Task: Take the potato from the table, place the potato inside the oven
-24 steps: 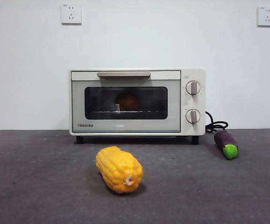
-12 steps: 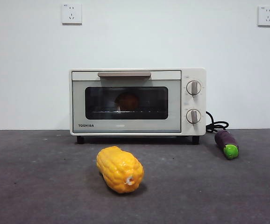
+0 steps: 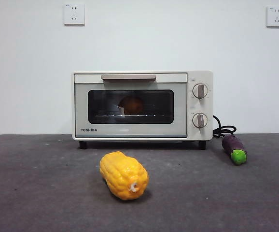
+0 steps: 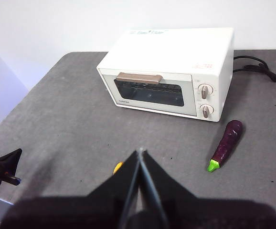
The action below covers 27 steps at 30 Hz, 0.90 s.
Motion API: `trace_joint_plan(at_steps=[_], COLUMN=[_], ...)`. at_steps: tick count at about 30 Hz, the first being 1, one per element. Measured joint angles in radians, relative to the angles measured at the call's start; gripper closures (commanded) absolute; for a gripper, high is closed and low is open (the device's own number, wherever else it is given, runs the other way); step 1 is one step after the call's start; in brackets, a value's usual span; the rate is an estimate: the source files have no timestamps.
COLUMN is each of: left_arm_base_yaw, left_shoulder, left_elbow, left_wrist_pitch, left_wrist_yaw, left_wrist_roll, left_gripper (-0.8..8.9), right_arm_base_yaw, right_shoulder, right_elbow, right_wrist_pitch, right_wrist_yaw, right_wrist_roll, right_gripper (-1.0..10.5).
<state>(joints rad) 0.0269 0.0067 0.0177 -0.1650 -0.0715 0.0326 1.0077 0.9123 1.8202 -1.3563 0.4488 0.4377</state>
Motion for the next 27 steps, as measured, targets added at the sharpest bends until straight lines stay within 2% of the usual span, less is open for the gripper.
trace_joint_plan(at_steps=[10, 15, 16, 20, 24, 27], left_arm_base_yaw=[0.0, 0.0, 0.0, 0.0, 0.0, 0.0], left_shoulder=[0.0, 0.0, 0.0, 0.0, 0.0, 0.0], left_elbow=[0.0, 0.0, 0.0, 0.0, 0.0, 0.0], left_wrist_pitch=[0.0, 0.0, 0.0, 0.0, 0.0, 0.0], left_wrist_yaw=[0.0, 0.0, 0.0, 0.0, 0.0, 0.0], left_wrist_roll=[0.0, 0.0, 0.0, 0.0, 0.0, 0.0], left_gripper=[8.18, 8.18, 8.18, 8.18, 8.18, 8.18], right_arm_base_yaw=[0.0, -0.048, -0.071, -0.184, -0.322, -0.412], right_shoulder=[0.0, 0.0, 0.0, -0.002, -0.038, -0.107], right_elbow=[0.0, 0.0, 0.0, -0.01, -0.083, -0.203], right_wrist_pitch=[0.0, 0.0, 0.0, 0.0, 0.013, 0.146], right_wrist_yaw=[0.015, 0.179, 0.188, 0.156, 0.09, 0.006], right_wrist_roll=[-0.003, -0.122, -0.154, -0.243, -0.328, -0.396], right_gripper=[9.5, 9.5, 9.5, 9.5, 9.5, 9.5])
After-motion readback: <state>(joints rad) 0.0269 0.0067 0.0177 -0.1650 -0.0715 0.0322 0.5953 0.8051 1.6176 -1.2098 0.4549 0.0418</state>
